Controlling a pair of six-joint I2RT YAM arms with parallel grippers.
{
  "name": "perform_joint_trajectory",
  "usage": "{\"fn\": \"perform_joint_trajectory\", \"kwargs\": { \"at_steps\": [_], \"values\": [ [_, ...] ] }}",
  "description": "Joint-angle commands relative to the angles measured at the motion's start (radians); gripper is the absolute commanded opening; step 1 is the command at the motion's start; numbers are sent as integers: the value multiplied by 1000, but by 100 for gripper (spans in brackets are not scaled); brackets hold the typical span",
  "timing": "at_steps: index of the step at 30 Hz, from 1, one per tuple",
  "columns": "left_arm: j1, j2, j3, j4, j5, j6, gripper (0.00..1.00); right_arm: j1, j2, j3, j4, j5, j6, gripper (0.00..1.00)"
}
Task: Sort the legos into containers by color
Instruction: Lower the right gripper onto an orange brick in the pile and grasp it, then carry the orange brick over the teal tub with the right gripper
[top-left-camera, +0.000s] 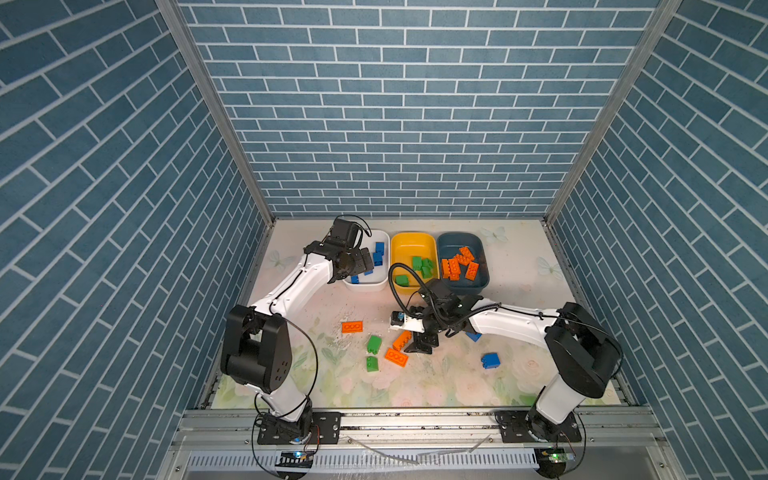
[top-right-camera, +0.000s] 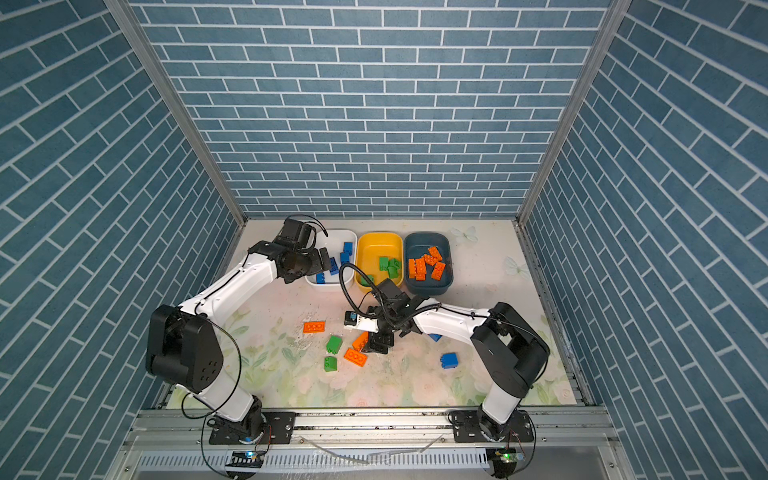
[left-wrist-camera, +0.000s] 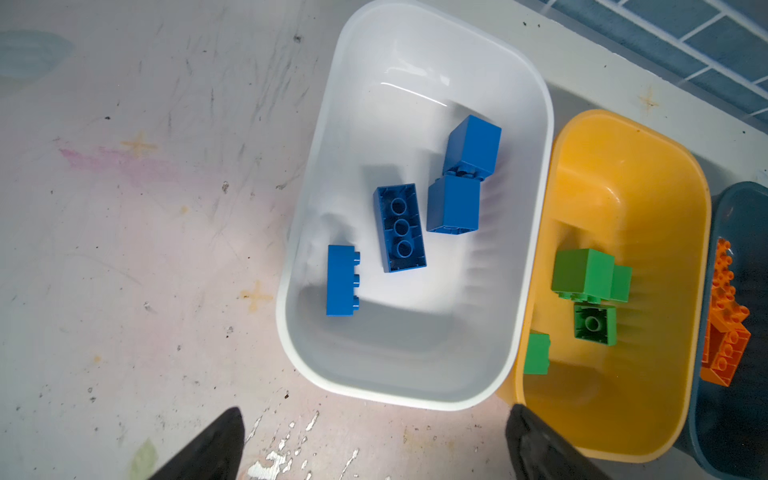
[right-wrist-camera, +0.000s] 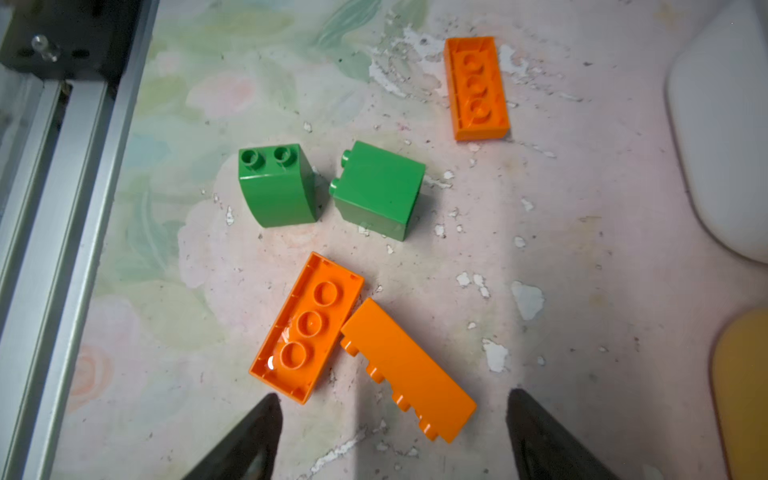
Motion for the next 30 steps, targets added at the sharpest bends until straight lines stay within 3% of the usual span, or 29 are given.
{"fn": "perform_joint_trajectory", "kwargs": {
  "at_steps": [1, 4, 8, 14, 24, 30],
  "values": [
    [16, -29, -22, 11, -11, -16, 99, 21, 52, 80, -120, 25, -158, 81],
    [19, -32, -28, 11, -11, -16, 99, 40, 101, 116, -160, 83, -205, 80],
    [20, -25, -30, 12, -8, -16, 99, 52, 147, 155, -202, 121, -236, 65],
    [20, -16, -33, 12, -2, -19, 99, 51, 163, 172, -222, 128, -240, 53],
    [20, -7, -43, 23, 23, -25, 99, 51, 158, 162, -216, 123, -212, 29],
    [20, -6, -44, 32, 43, -22, 99, 39, 114, 132, -198, 119, -162, 20]
  ]
}}
